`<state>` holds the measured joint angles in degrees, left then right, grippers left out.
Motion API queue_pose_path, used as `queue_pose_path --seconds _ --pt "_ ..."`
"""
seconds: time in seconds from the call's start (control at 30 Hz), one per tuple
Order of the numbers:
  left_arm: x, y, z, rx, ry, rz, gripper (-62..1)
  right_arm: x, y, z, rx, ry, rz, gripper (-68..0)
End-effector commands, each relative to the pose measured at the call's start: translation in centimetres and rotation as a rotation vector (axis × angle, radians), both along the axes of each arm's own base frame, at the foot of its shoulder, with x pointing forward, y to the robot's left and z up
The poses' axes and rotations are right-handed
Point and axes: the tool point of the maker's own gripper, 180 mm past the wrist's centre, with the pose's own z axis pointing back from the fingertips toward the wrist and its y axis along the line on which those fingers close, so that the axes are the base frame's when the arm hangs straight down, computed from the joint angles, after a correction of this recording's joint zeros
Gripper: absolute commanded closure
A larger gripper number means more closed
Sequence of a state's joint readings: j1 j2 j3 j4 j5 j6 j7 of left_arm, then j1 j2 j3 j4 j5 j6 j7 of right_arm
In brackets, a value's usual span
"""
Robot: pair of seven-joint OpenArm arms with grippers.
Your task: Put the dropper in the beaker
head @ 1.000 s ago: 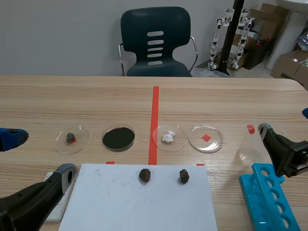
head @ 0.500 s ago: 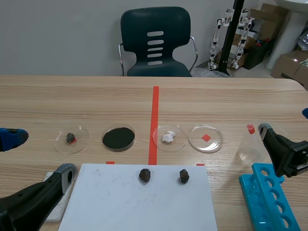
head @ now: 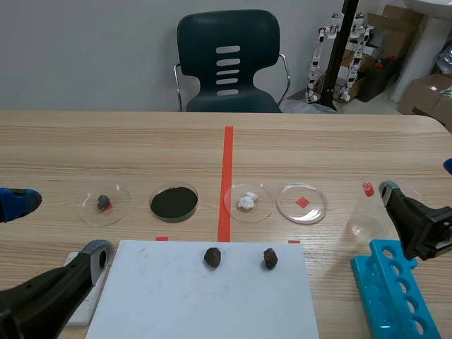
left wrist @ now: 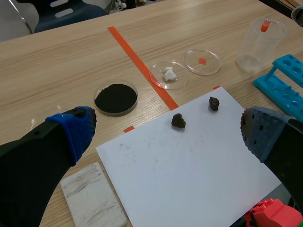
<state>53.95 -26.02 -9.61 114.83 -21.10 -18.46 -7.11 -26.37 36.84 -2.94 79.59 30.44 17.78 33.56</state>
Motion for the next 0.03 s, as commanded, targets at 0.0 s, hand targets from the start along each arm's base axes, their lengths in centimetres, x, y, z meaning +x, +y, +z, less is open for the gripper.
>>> queue_pose_path --seconds 0.0 --pt "0.01 -0.24 0.46 -0.025 -0.011 0.002 -62.3 0.8 -0.21 1.74 0.002 -0.055 0.002 -67.9"
